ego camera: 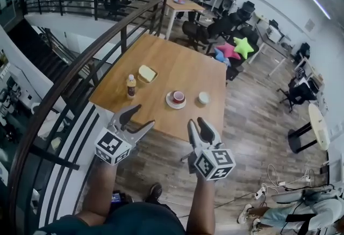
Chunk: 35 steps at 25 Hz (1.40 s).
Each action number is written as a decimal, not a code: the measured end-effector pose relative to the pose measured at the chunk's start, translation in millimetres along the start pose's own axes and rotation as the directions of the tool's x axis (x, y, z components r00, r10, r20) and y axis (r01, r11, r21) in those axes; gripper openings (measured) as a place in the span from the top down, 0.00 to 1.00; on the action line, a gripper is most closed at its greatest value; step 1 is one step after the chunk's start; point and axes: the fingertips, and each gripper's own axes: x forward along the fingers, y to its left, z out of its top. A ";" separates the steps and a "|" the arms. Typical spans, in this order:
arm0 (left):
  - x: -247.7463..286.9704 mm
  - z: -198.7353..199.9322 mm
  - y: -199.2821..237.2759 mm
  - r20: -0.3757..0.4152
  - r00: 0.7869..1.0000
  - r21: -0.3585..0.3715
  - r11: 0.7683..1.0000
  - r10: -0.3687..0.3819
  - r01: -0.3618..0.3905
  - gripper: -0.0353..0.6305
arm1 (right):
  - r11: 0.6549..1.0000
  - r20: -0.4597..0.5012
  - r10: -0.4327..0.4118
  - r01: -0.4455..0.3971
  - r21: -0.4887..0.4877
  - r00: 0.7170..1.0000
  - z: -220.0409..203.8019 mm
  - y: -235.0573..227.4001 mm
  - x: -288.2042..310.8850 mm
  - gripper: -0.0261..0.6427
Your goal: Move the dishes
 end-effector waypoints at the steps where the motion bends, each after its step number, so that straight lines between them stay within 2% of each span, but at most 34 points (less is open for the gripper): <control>1: 5.9 -1.8 1.4 -0.003 1.000 -0.002 1.000 0.006 -0.006 0.56 | 1.000 -0.001 0.005 -0.005 0.001 1.000 0.0 -6.5 3.9 0.80; 12: 60.3 -11.1 19.8 -0.047 0.995 0.010 0.996 0.092 -0.091 0.56 | 0.997 -0.006 0.071 -0.071 0.031 0.997 5.7 -74.6 51.0 0.80; 22: 94.2 -9.4 26.8 -0.077 0.984 0.042 0.986 0.162 -0.159 0.56 | 0.989 0.003 0.138 -0.138 0.055 0.990 11.9 -114.4 77.1 0.80; 30: 137.1 -10.8 13.8 -0.090 0.989 0.053 0.992 0.119 -0.114 0.56 | 0.991 0.004 0.109 -0.109 0.079 0.994 8.5 -153.4 73.0 0.80; 35: 165.4 -12.8 4.6 -0.084 0.994 0.051 0.997 0.067 -0.062 0.56 | 0.994 -0.004 0.071 -0.070 0.083 0.997 3.6 -173.1 62.9 0.80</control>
